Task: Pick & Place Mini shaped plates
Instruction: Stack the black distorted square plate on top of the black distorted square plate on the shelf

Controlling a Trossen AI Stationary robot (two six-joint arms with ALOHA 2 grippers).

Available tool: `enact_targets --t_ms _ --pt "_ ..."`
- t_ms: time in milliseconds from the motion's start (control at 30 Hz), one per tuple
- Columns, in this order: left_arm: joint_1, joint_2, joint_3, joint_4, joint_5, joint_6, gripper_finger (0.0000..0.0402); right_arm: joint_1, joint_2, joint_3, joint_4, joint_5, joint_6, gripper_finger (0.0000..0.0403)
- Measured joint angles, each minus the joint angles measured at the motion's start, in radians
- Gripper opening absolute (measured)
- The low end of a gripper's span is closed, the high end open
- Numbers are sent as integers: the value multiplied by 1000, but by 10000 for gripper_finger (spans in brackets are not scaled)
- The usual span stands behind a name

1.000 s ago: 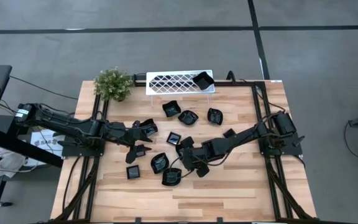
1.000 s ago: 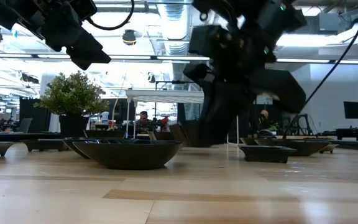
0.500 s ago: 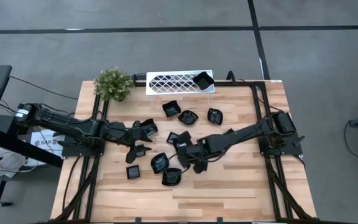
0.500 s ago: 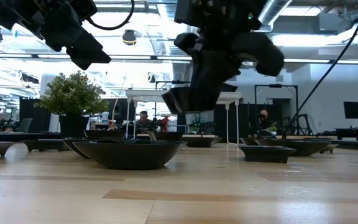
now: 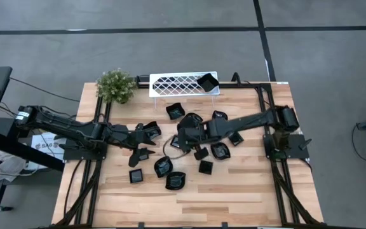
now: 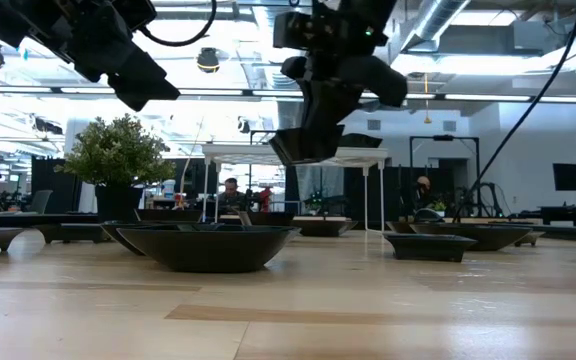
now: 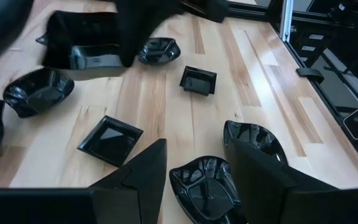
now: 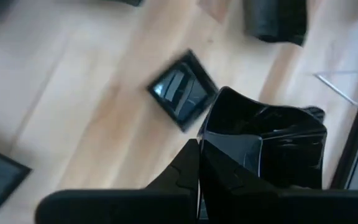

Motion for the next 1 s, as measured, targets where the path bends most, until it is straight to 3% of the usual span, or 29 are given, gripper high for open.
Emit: enact_targets --t_ms 300,700,1000 --pt "0 0 0 16 -76 29 172 -120 -122 1 -27 -2 -24 1" --pt "2 0 0 20 -78 22 172 -334 -372 1 15 -2 -121 1" --pt "2 0 0 81 -79 22 172 -373 -422 1 34 -9 -104 1"
